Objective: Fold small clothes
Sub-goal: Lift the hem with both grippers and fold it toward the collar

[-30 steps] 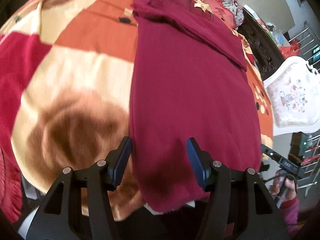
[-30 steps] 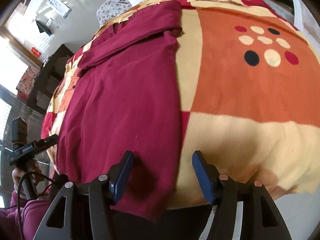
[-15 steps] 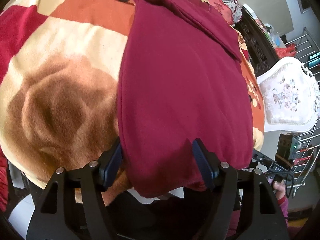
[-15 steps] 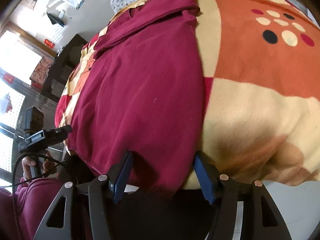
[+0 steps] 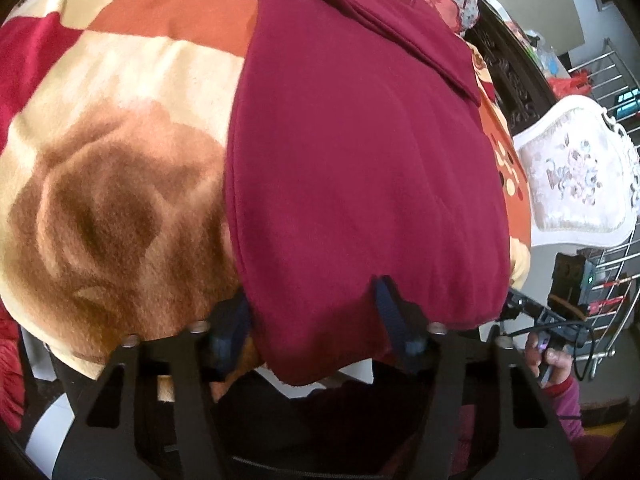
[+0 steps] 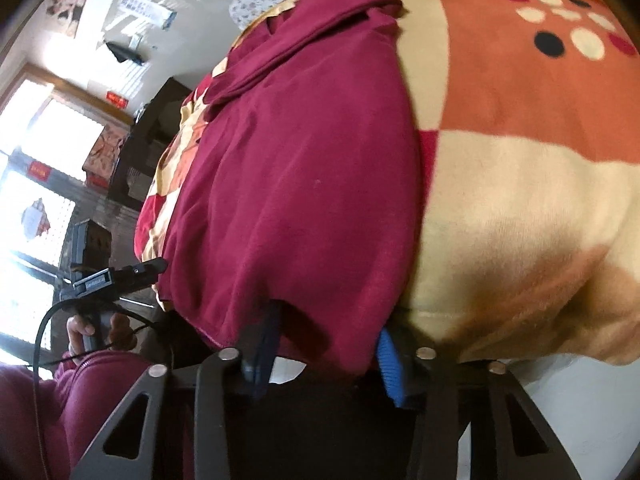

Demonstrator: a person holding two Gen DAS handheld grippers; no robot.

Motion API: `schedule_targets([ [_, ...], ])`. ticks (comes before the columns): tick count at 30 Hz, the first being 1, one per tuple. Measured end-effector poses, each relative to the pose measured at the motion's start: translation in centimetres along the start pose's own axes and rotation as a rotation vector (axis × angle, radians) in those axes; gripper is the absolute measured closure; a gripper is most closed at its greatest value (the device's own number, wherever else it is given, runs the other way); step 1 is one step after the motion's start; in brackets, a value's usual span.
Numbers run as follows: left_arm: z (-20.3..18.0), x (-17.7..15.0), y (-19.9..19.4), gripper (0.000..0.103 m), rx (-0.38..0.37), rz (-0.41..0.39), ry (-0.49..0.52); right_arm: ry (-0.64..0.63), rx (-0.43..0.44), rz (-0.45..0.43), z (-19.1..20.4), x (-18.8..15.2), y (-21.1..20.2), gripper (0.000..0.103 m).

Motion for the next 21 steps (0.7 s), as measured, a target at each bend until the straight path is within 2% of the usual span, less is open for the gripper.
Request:
schedule_targets([
  [1, 0.0, -0.1, 0.1, 0.064, 0.000, 0.003, -0.003, -0.015, -0.015, -0.011, 0.2, 0.1, -0.2, 0.081],
  [2, 0.1, -0.1, 0.2, 0.075, -0.003, 0.004, -0.007, -0.030, -0.026, -0.023, 0.4, 0.1, -0.4, 0.085],
  [3, 0.2, -0.1, 0.2, 0.079, -0.008, 0.005, -0.008, -0.039, -0.024, -0.036, 0.7, 0.3, -0.7, 0.093],
  [4, 0.0, -0.1, 0.1, 0.088, -0.007, 0.001, -0.001, -0.036, -0.011, -0.046, 0.8, 0.4, -1.0, 0.094],
  [7, -1.2, 0.3, -1.3, 0.090, 0.008, -0.039, 0.074, -0.017, 0.055, -0.081, 1.7, 1.2, -2.1, 0.094],
  [10, -2.4, 1.2, -3.7, 0.093, -0.046, -0.084, 0.119, -0.039, 0.123, -0.136, 3.3, 3.1, -3.7, 0.094],
  [16, -2.6, 5.2, -7.4, 0.095, -0.121, -0.206, 0.098, -0.068, 0.233, -0.258, 5.6, 8.1, -5.3, 0.095],
  [21, -2.6, 8.7, -6.9, 0.095, -0.123, -0.252, 0.086, -0.115, 0.207, -0.339, 6.0, 13.0, -5.2, 0.095],
])
Point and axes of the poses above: each gripper's, at about its wrist camera, not at the fingertips, and y roughly the way its jaws point, z to its left, x to its top, the point moved 5 cm from there along y, roughly the way its jaws point, and after that the axes turned 6 degrees about x, right-handed, at the moved point
